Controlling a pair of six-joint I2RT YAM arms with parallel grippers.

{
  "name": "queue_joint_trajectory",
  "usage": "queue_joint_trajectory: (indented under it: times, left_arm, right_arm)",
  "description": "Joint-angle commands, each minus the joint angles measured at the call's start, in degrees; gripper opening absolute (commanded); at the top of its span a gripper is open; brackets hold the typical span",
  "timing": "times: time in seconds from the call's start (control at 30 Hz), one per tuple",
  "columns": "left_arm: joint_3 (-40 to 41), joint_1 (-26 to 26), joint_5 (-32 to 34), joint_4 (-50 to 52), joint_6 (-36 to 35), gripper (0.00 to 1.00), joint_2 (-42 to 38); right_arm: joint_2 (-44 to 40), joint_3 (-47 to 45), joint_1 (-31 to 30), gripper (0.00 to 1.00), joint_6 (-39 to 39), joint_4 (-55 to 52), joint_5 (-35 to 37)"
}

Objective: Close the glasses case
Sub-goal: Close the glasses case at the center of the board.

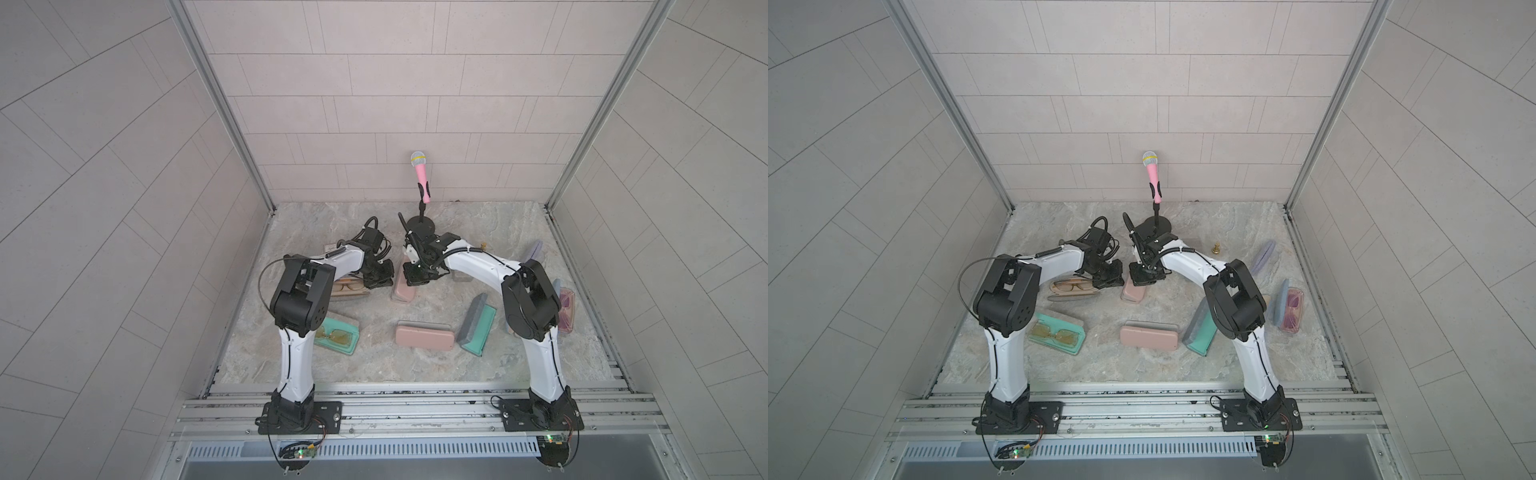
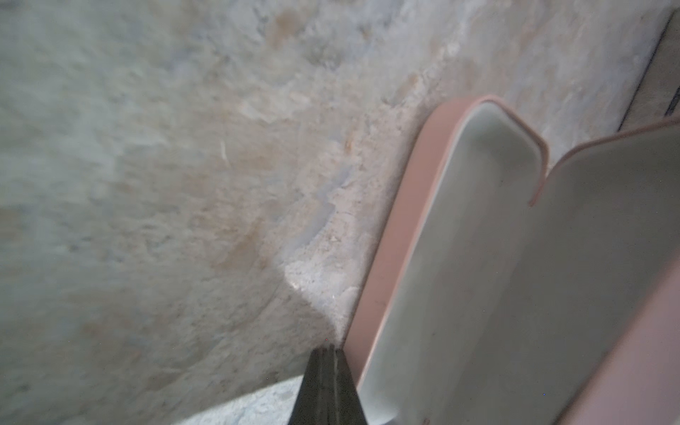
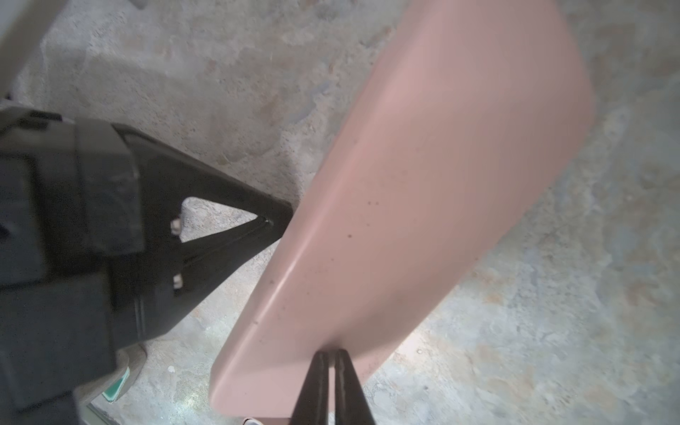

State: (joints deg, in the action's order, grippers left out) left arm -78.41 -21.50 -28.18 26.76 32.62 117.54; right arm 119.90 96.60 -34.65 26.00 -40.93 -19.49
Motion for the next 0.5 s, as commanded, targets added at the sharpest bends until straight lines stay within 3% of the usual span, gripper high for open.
queue_joint_trajectory:
  times: [0.0, 0.47]
  left_arm:
    - [-0.67, -0.83, -0.47, 0.83, 0.45, 0.00, 1.09]
    - [0.89, -0.92, -0.47, 0.75, 0.65, 0.00, -1.08]
  right_arm:
    - [-1.59, -0.57, -0.79, 0.11, 0.39, 0.67, 2.54]
    - [0.92, -0.37, -0.78, 0.13, 1.33, 2.60, 1.20]
